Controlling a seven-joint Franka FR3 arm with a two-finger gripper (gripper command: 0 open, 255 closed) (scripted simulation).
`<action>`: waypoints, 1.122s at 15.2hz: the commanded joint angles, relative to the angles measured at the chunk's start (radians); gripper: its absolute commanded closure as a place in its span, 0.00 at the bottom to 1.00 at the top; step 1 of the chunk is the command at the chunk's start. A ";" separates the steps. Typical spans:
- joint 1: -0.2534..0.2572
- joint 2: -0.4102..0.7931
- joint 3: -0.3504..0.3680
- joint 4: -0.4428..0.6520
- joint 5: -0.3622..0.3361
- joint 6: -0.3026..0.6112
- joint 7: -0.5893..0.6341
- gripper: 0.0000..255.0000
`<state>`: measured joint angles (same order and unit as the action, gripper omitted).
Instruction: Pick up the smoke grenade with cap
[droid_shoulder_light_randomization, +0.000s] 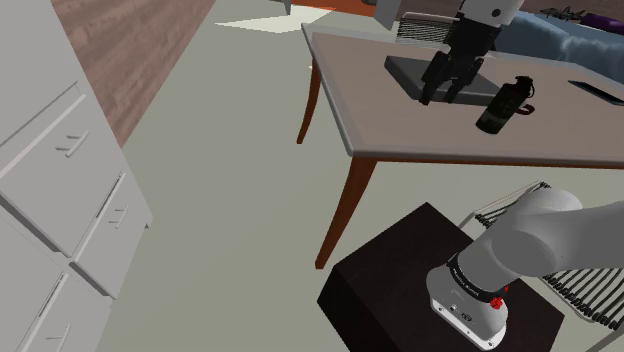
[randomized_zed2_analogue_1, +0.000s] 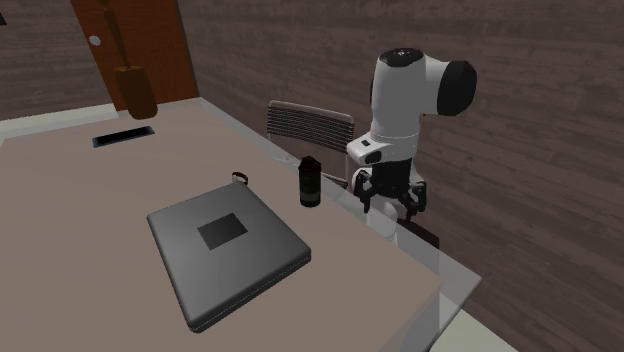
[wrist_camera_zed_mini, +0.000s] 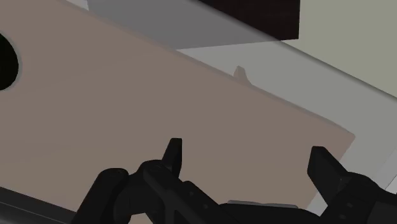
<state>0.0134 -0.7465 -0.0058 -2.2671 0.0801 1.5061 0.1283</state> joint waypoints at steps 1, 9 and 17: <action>0.000 0.000 0.000 0.000 0.000 0.000 0.000 0.00; -0.045 0.000 -0.145 0.083 -0.151 -0.119 -0.195 0.00; -0.070 0.070 -0.287 0.232 -0.298 -0.204 -0.406 0.00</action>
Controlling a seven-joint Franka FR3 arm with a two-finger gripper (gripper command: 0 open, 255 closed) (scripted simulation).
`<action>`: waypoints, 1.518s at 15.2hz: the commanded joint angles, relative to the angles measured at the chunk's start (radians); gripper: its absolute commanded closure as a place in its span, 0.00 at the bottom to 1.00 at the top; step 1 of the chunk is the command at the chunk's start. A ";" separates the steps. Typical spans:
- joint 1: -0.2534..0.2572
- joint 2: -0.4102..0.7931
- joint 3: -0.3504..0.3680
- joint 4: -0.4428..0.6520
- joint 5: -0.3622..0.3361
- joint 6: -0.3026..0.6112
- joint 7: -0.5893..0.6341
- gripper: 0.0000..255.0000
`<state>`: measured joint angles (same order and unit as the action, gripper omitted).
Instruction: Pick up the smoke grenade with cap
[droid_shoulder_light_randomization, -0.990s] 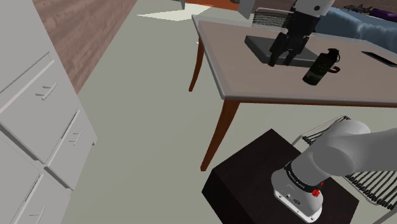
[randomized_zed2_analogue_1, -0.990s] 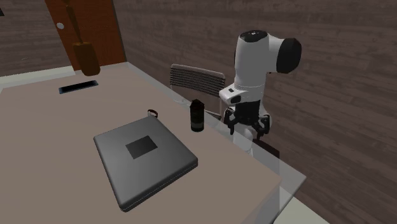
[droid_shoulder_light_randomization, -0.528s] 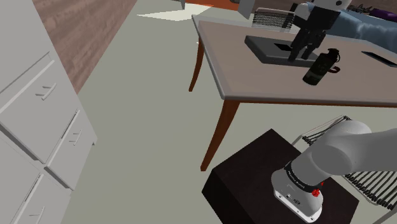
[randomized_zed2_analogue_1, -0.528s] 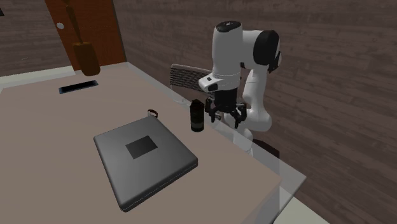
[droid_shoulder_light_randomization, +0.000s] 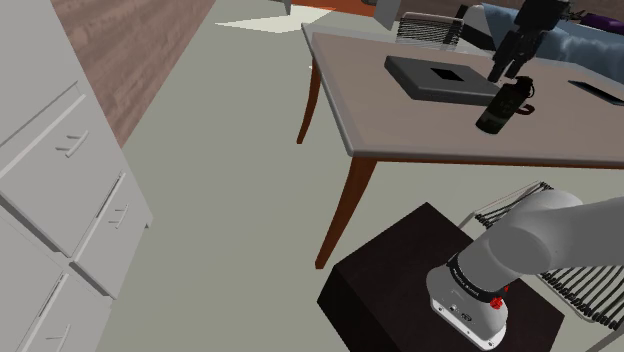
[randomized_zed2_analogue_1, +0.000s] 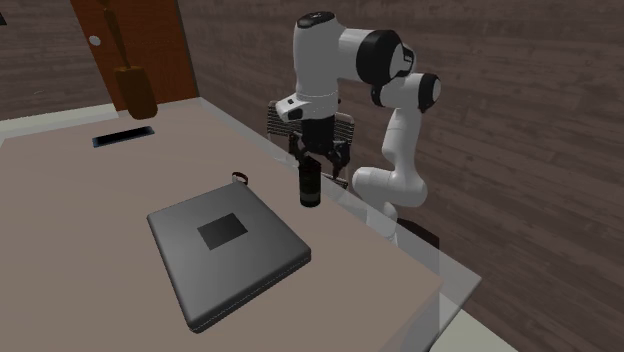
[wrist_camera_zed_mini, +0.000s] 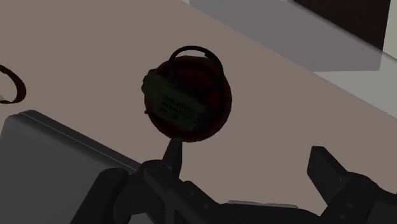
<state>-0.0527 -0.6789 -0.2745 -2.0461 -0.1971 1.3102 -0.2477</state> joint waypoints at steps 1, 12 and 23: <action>-0.006 0.016 -0.036 0.035 -0.038 -0.017 -0.058 0.00; -0.016 -0.010 -0.069 -0.069 -0.072 0.064 -0.080 0.00; -0.015 -0.005 -0.068 -0.052 -0.070 0.052 -0.081 1.00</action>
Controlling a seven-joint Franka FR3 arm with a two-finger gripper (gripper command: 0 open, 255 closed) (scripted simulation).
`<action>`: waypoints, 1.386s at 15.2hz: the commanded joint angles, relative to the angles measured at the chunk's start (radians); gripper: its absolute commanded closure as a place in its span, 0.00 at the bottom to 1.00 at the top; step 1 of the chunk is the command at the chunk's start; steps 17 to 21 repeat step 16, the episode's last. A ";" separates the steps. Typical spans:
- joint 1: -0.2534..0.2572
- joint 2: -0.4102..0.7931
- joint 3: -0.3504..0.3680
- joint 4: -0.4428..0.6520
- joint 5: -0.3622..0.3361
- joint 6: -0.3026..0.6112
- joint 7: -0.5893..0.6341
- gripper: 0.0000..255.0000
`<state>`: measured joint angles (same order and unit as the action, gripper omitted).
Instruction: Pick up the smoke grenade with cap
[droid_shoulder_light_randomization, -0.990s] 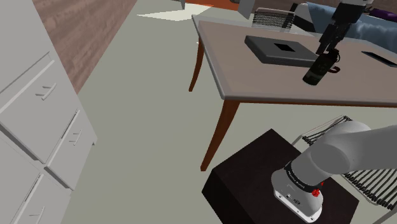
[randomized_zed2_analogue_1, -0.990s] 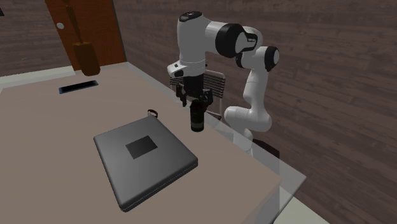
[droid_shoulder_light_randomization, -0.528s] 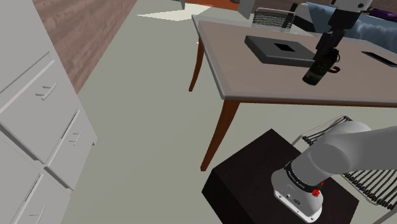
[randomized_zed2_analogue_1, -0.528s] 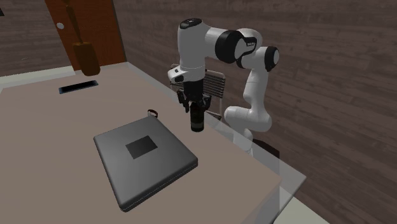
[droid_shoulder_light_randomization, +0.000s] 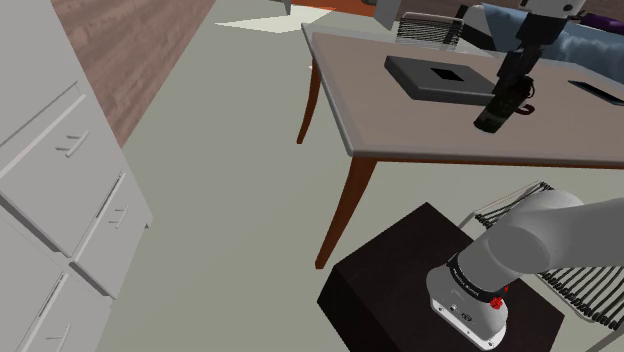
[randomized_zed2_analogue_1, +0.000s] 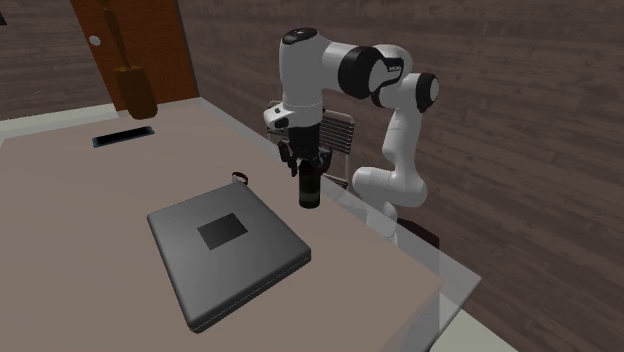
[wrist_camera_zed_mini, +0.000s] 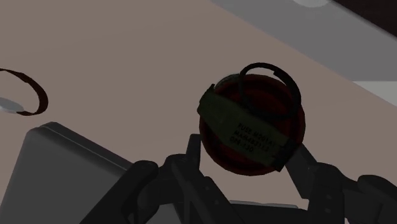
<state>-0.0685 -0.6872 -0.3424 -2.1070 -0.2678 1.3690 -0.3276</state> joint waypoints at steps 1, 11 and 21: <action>0.002 0.009 0.002 0.027 0.003 -0.018 -0.003 1.00; 0.012 0.074 0.012 0.212 0.018 -0.139 -0.025 1.00; 0.016 0.099 0.013 0.276 0.023 -0.178 -0.033 1.00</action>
